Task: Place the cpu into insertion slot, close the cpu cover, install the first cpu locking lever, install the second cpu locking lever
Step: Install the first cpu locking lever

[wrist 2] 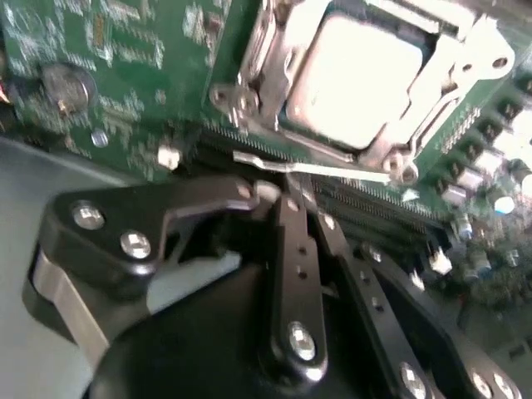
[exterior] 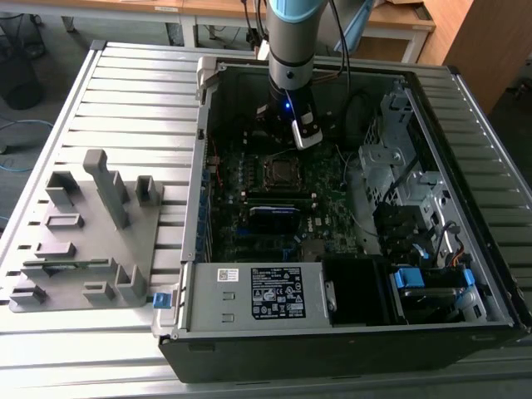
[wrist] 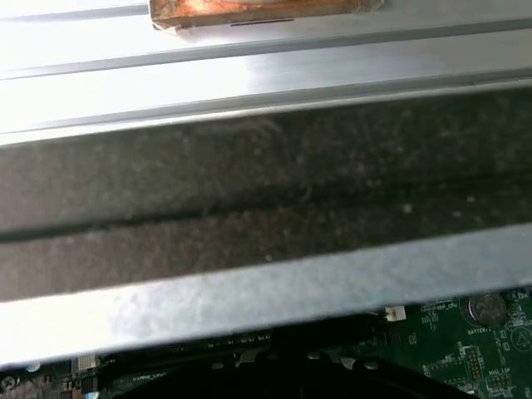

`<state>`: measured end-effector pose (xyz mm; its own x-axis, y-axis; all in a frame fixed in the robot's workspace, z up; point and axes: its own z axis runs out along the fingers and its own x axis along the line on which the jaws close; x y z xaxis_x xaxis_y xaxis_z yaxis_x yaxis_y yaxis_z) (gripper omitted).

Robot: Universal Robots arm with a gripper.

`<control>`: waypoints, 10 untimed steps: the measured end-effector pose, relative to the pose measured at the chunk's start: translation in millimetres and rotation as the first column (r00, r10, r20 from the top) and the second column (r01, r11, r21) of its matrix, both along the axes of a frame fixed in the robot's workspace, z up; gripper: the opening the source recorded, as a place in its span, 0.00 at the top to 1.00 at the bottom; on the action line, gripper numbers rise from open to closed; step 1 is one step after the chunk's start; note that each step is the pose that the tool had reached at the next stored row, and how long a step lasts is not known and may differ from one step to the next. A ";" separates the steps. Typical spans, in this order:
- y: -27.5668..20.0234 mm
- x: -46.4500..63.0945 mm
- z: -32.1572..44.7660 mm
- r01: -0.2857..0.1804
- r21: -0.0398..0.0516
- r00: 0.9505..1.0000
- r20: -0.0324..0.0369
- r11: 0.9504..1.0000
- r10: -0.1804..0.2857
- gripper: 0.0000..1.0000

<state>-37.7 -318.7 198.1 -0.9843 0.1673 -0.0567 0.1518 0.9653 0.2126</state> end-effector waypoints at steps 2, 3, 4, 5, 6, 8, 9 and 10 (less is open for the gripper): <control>-0.1 0.0 0.0 0.000 0.000 1.000 0.000 1.000 0.000 0.89; -0.1 0.0 0.0 0.000 0.000 1.000 0.000 1.000 0.000 0.89; -0.2 0.0 0.1 0.000 0.000 1.000 0.000 1.000 0.000 0.89; -0.2 0.0 0.1 0.000 0.000 1.000 0.000 1.000 0.000 0.89; -0.2 0.0 0.2 0.000 0.000 1.000 0.000 1.000 0.000 0.89; -0.3 -0.1 2.1 0.000 0.000 1.000 0.000 1.000 0.000 0.89; -0.2 0.0 3.7 0.000 0.001 1.000 0.000 1.000 0.000 0.89; -0.2 0.0 5.6 0.000 0.001 1.000 0.000 1.000 0.000 0.89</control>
